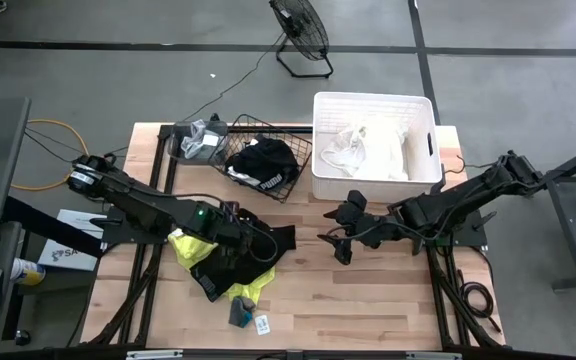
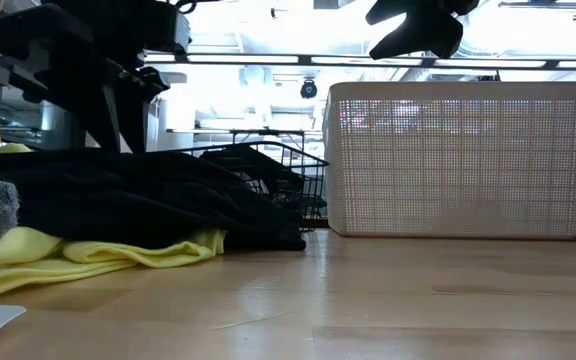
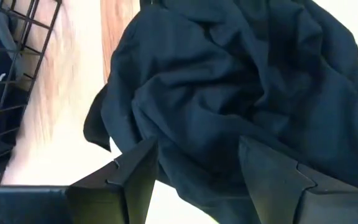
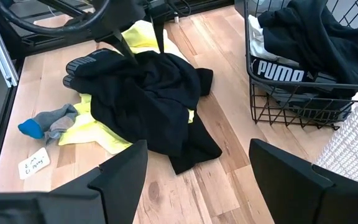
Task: Pick & Place Cloths
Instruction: Put the black underwear into the wire basket
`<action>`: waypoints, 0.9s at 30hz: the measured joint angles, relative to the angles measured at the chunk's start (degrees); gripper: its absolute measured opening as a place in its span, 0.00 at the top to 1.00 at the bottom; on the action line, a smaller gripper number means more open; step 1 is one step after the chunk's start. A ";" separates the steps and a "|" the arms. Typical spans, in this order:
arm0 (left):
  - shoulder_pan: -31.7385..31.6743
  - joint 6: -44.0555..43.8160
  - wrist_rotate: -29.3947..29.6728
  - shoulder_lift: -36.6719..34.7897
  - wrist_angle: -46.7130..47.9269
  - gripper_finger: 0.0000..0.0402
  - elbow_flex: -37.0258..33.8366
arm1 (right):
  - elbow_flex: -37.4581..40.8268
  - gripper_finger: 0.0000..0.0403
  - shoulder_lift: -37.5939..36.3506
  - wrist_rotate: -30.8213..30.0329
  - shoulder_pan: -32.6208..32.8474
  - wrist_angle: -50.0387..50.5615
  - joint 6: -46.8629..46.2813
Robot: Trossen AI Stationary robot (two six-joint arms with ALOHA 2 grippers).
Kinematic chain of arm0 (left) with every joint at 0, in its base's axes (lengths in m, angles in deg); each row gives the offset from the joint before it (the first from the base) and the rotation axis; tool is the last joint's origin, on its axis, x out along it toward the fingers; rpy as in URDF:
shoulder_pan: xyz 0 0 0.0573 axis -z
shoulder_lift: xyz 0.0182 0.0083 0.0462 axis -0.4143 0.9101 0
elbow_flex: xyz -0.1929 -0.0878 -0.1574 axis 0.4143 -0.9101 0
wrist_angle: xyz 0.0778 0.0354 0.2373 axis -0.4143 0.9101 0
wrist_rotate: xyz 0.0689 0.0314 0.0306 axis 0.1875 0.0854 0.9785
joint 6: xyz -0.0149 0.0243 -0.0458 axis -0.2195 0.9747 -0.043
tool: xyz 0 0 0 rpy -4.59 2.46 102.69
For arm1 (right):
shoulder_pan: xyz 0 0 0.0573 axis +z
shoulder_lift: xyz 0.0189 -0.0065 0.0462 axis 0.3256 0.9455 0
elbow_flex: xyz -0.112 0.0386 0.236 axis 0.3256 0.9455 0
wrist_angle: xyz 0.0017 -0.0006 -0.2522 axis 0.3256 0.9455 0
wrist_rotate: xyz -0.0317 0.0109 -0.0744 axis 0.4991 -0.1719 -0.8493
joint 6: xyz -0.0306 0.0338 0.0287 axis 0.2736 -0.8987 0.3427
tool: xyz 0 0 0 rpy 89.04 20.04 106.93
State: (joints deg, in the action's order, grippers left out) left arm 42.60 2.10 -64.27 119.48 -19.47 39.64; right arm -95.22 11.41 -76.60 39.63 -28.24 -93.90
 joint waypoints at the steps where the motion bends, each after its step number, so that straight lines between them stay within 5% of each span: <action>1: -0.19 0.40 -0.04 0.04 0.13 0.46 0.00 | 0.00 0.32 0.00 0.00 0.00 0.00 0.00; 18: -0.17 2.42 -2.37 6.52 -0.38 0.47 -0.04 | 0.00 0.32 0.02 0.01 0.01 0.42 -0.33; 27: -0.17 2.47 -2.41 7.57 -0.77 0.73 0.00 | 0.00 0.32 0.02 0.01 0.01 0.46 -0.42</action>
State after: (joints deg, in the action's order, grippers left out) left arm 42.43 4.57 -66.68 127.05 -20.24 39.64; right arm -95.22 11.43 -76.59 39.63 -27.78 -94.32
